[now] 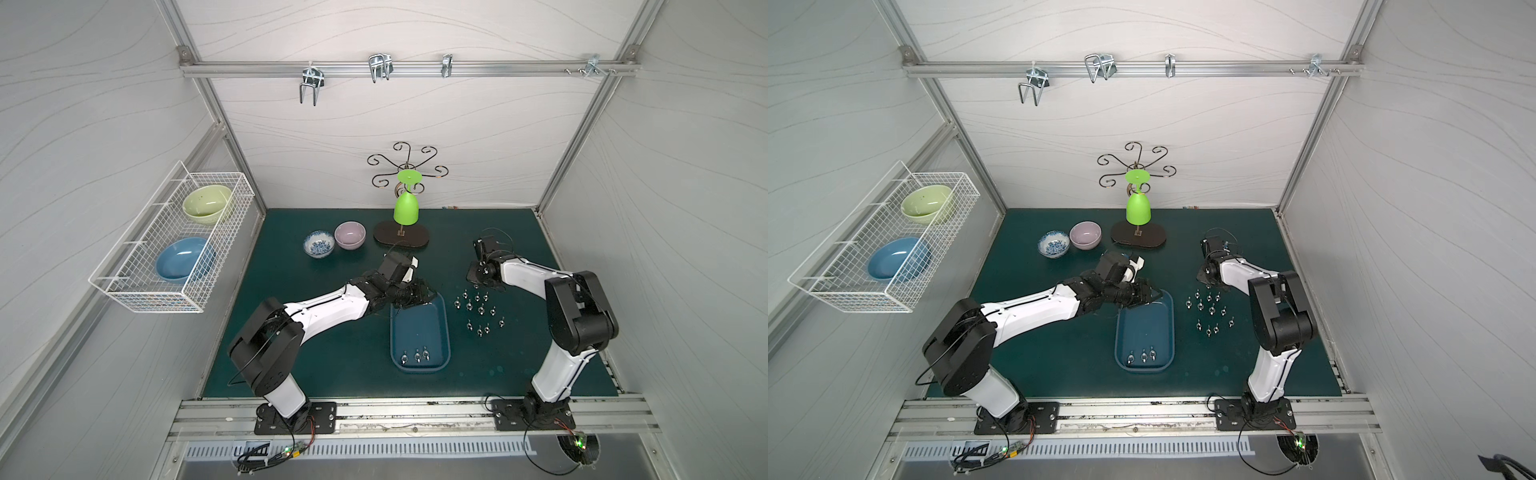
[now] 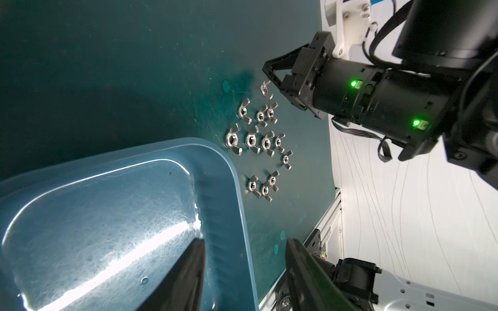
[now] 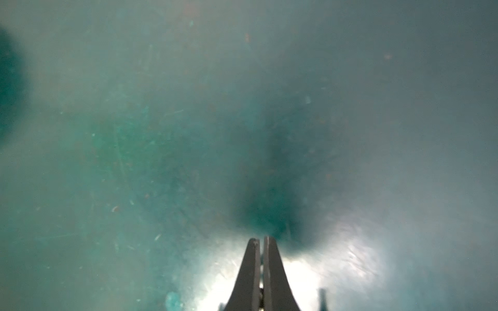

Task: Take out the wing nut from the storage box
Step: Place the wing nut at the center of the board.

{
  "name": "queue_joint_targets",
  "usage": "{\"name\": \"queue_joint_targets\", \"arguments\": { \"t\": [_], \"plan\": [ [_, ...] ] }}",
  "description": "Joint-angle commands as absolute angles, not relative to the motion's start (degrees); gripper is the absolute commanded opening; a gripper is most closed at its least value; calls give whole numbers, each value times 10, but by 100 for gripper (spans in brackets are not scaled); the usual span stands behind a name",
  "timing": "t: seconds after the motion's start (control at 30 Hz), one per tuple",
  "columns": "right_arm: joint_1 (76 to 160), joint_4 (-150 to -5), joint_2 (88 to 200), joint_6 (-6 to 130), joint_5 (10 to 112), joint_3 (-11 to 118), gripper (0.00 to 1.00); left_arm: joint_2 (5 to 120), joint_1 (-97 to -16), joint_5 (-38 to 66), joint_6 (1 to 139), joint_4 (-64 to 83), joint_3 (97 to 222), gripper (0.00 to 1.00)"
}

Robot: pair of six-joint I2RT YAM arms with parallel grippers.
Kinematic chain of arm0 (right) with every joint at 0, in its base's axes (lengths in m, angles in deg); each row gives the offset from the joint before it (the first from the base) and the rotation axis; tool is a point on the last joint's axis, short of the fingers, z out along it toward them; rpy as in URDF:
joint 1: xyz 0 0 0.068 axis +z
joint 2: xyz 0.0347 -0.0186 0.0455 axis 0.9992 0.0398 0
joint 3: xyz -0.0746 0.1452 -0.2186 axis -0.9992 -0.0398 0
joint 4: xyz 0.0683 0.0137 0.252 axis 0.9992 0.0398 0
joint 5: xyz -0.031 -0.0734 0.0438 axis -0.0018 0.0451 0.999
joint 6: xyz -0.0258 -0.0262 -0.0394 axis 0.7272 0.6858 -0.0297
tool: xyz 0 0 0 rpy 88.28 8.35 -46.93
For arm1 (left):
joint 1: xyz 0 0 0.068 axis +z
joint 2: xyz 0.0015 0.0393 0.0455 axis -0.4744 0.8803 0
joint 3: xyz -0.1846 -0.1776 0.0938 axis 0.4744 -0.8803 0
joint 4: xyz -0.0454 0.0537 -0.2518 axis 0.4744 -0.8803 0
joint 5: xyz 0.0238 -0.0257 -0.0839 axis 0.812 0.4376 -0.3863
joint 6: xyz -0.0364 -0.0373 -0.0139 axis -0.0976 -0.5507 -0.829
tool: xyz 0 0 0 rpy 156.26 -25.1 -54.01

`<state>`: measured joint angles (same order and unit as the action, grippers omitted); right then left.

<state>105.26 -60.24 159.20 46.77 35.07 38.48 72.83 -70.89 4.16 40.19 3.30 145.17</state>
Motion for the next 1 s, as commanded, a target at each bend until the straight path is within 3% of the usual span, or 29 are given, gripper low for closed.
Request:
{"name": "queue_joint_targets", "arguments": {
  "t": [0.0,0.33,0.63,0.97],
  "plan": [
    [1053,-619,1616,474,364,400,0,741,-710,29,402,62,1475,52],
    [1062,-617,1629,479,356,400,0,744,-710,27,403,64,1471,52],
    [1078,-612,1619,481,344,394,18,735,-710,29,402,64,1457,52],
    [1086,-604,1574,483,330,388,26,722,-710,35,404,58,1449,52]
  ]
}}
